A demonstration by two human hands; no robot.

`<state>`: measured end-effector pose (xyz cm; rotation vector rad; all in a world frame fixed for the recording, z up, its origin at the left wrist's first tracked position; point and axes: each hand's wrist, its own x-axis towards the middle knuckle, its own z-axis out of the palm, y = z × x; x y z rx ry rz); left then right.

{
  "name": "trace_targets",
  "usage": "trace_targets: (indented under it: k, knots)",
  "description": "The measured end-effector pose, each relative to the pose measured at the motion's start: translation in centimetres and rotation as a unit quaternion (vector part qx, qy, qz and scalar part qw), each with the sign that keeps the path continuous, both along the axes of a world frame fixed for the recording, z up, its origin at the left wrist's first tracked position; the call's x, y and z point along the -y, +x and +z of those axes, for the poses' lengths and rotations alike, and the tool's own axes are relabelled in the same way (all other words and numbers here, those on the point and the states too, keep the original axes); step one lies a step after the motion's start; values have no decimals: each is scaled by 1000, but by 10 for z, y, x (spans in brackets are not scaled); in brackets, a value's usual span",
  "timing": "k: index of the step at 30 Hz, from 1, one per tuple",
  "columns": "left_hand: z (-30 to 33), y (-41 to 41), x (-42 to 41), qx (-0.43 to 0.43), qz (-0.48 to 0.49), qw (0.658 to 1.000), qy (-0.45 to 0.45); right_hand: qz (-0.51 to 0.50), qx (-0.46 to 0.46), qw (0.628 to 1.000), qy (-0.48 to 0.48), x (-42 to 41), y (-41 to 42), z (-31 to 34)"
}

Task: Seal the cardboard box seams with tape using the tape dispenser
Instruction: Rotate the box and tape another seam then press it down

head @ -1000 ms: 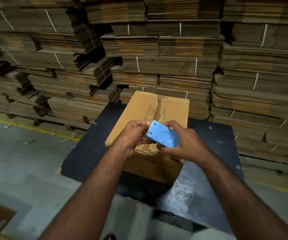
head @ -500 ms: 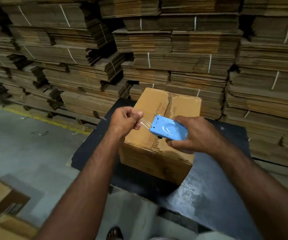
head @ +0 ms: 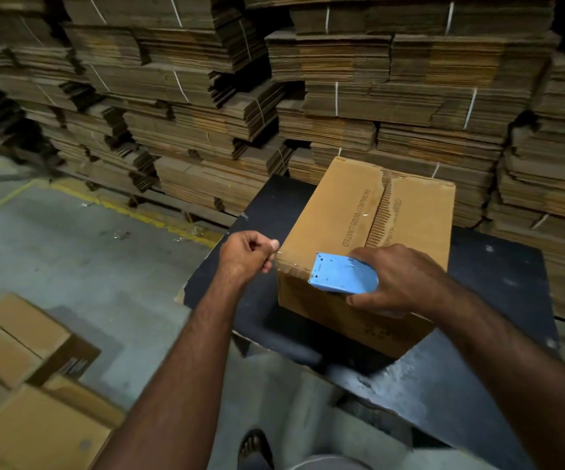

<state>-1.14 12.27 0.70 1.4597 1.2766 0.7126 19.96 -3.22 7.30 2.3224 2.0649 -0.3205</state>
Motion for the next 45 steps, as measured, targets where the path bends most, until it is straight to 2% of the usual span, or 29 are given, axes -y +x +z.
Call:
trace_targets:
  k: [9,15,24,28,30,33,36,39,42,45]
  knots:
    - [-20,9,-20,-52,10,998,27,-32,33,997,-56,-31,-11,2]
    - [-38,10,-36,-44,-6,999,12,-52,35,995,-74,-50,-17,-3]
    - [-60,8,-52,2,-26,999,-42,-78,55,989,-109,-69,-28,1]
    - [-74,13,-41,83,-31,991,-100,-91,68,985,-131,-79,-34,-1]
    - [-82,15,-37,104,-20,989,-101,-93,71,983,-142,-84,-36,-2]
    - [-93,12,-39,88,-20,993,-74,-99,58,981,-153,-88,-36,-1]
    - [-106,4,-37,22,-3,1000,-20,-96,64,981,-156,-90,-35,-1]
    - [-97,-5,-28,80,9,996,33,-99,68,980,-158,-90,-35,-2]
    - [-87,-8,-27,128,-67,986,84,-97,68,980,-158,-90,-36,-3]
    - [-90,-4,-19,138,-141,974,110,-98,71,979,-162,-90,-36,-3]
